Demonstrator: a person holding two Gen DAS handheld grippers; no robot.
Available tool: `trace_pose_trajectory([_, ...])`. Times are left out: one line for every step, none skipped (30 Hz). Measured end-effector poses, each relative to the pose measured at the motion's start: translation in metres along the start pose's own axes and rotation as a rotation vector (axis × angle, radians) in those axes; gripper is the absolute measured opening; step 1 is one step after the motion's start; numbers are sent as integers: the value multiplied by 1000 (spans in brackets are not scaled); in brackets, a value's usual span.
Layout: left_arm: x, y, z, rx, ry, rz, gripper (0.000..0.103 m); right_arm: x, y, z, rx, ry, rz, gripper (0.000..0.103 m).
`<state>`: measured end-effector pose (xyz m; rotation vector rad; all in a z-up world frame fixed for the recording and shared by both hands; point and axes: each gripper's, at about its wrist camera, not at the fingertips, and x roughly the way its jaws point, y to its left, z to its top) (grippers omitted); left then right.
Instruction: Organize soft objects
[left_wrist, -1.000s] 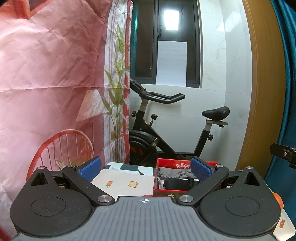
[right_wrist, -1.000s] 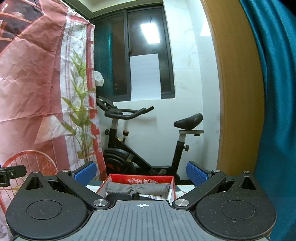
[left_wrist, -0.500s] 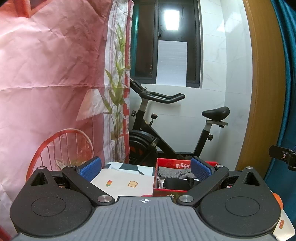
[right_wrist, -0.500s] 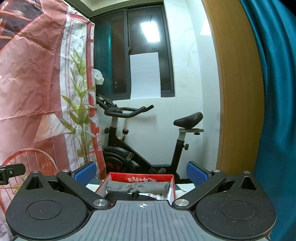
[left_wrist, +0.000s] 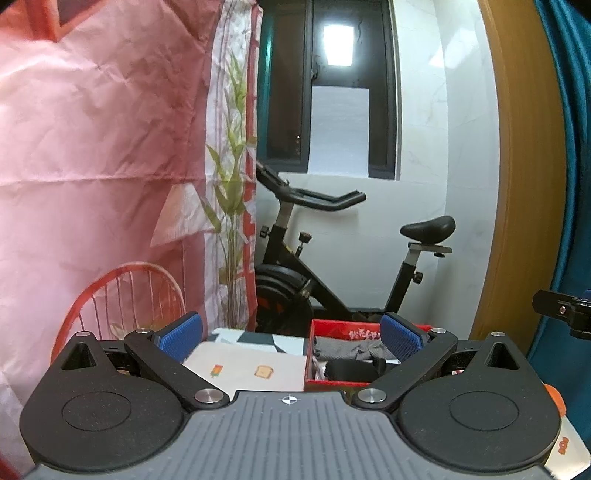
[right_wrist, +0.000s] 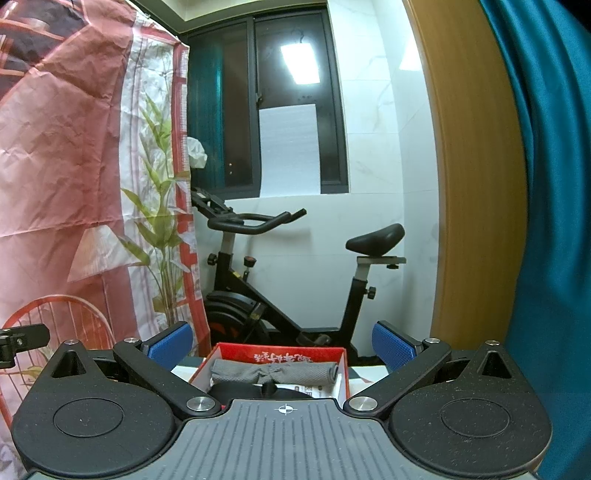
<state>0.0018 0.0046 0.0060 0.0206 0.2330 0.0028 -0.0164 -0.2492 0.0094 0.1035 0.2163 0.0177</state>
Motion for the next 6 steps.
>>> trace_pose_trajectory([0,0,0,1,-2,-2,103,0,0,1,0,0,0,103])
trace_pose_trajectory([0,0,0,-1,-1,-5,103,0,0,1,-1,0,0,103])
trace_pose_trajectory([1,1,1,-2,0,-5,103,0,0,1,-1,0,0,103])
trace_pose_trajectory([1,1,1,-4,2,-4,103,0,0,-1,-2,0,1,103])
trace_pose_trajectory([1,1,0,-6,4,-2,103,1,0,-2,-3,1,2,103])
trace_pose_trajectory([1,2,0,-8,6,-2,103,1,1,-2,-2,1,0,103])
